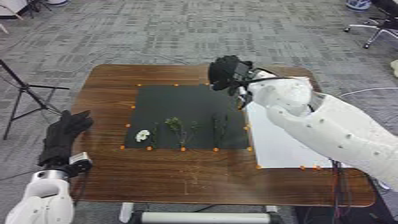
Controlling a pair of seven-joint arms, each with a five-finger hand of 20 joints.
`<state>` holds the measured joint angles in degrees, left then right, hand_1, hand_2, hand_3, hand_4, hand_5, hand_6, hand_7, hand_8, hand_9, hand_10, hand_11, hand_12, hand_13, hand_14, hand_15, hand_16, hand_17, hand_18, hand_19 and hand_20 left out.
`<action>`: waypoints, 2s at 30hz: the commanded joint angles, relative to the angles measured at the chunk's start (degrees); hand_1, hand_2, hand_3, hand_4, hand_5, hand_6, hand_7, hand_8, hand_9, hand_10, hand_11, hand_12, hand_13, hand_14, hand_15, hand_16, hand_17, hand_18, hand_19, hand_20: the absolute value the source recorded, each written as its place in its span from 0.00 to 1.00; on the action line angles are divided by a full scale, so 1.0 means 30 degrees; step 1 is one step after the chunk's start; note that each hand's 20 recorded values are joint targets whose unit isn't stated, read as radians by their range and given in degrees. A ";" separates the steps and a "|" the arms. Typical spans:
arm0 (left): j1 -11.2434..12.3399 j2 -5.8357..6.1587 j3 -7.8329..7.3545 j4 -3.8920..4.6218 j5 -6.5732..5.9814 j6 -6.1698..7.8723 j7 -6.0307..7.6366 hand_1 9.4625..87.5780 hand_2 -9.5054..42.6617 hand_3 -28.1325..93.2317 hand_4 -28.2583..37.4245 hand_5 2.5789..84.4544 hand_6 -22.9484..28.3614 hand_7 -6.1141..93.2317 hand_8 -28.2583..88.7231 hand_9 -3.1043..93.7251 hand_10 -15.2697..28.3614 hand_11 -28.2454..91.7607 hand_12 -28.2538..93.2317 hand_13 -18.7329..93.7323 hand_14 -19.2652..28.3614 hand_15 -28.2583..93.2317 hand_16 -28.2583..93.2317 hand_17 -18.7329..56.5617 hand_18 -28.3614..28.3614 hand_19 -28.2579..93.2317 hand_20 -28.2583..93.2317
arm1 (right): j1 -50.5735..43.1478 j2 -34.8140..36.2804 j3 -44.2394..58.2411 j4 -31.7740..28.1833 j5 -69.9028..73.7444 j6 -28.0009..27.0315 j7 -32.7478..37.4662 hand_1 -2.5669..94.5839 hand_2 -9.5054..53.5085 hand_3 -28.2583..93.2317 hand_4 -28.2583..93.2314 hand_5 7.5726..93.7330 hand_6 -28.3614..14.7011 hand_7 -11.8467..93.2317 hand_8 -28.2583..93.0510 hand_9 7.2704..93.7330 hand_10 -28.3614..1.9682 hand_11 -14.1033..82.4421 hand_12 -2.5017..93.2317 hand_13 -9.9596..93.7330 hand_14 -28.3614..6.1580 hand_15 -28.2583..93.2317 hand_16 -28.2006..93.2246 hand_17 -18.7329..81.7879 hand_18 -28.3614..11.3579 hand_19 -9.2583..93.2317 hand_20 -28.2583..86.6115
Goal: Arrange flowers
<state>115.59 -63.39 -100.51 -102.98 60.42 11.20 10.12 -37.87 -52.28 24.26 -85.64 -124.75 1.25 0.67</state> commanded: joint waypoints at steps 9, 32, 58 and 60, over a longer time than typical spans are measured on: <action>-0.0593 0.0165 0.0656 0.0132 0.0023 0.0183 0.0203 0.11 0.47 0.72 0.00 0.62 0.54 0.18 0.18 0.56 0.71 0.41 0.33 0.52 0.79 0.38 0.24 0.35 0.71 0.32 0.38 | -0.1743 -0.7961 0.2137 0.2333 -0.4069 -0.5746 -0.3258 0.61 0.00 0.73 0.08 0.79 0.75 0.35 0.26 0.89 0.63 0.24 0.37 0.89 0.72 0.76 0.51 0.71 0.33 1.00 0.72; -0.1217 0.0323 0.1345 0.0062 0.0081 0.0491 0.0415 0.12 0.44 0.72 0.00 0.59 0.54 0.18 0.19 0.54 0.70 0.40 0.33 0.51 0.78 0.38 0.24 0.34 0.71 0.32 0.38 | -0.4457 -1.0765 0.3902 0.4731 -0.6511 -0.3039 -0.1592 0.60 0.00 0.72 0.08 0.80 0.78 0.33 0.24 0.89 0.69 0.21 0.30 0.90 0.72 0.76 0.50 0.72 0.32 1.00 0.72; -0.0656 -0.0042 0.0874 0.0041 0.0099 -0.0054 0.0566 0.12 0.43 0.72 0.00 0.58 0.54 0.18 0.19 0.54 0.70 0.40 0.33 0.51 0.78 0.38 0.24 0.34 0.71 0.32 0.38 | -0.5355 -1.0867 0.5230 0.4624 -0.7783 -0.6437 -0.1127 0.52 0.14 0.70 0.10 0.63 0.70 0.26 0.22 0.65 0.64 0.24 0.14 0.89 0.72 0.75 0.49 0.71 0.33 1.00 0.70; -0.0608 -0.0100 0.0828 0.0039 0.0148 -0.0116 0.0551 0.12 0.43 0.72 0.00 0.58 0.54 0.18 0.19 0.54 0.70 0.40 0.33 0.51 0.78 0.38 0.24 0.34 0.71 0.32 0.38 | -0.5193 -1.0772 0.5062 0.4545 -0.7491 -0.6416 -0.1008 0.51 0.15 0.70 0.10 0.61 0.70 0.26 0.22 0.62 0.60 0.23 0.14 0.89 0.73 0.75 0.49 0.71 0.33 1.00 0.70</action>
<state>112.97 -63.07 -97.57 -102.59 60.55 11.65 11.76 -53.96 -85.02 39.72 -71.25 -147.41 -17.04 -2.82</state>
